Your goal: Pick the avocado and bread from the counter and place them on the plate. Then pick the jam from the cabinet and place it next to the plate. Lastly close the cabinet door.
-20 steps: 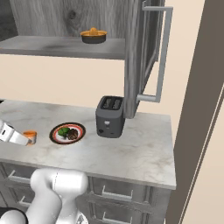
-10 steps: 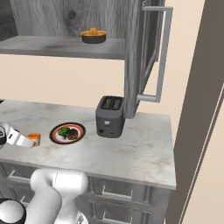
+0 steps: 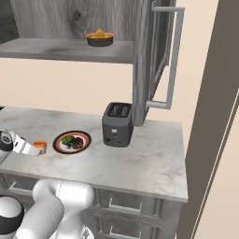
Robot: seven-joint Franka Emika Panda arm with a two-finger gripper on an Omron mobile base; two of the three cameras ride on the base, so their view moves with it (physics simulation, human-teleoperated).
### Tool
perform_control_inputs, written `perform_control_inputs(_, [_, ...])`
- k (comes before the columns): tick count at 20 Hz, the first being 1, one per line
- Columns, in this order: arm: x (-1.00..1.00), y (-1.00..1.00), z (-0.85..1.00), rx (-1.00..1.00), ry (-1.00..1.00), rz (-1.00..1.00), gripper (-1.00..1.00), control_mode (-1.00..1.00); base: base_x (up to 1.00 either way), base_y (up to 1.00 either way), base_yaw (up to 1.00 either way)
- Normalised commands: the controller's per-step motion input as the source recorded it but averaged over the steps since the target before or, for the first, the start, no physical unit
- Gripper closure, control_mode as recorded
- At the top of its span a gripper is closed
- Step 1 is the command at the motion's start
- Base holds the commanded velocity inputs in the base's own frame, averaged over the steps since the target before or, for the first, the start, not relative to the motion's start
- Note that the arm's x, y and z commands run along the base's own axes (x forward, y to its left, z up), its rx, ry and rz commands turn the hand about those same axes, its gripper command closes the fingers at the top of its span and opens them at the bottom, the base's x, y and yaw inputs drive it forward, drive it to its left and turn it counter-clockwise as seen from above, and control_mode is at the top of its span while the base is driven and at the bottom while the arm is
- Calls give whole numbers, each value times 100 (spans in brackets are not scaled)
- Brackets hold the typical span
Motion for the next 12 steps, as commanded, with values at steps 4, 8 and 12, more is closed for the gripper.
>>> perform_control_inputs(4, [8, 1, -21, 0, -3, -5, 100, -100, 0, 0, 0])
perform_control_inputs(8, [11, 1, -16, -1, -9, -5, 100, -100, 0, 0, 0])
perform_control_inputs(12, [21, 0, -14, -1, -11, 0, 100, -100, 0, 0, 0])
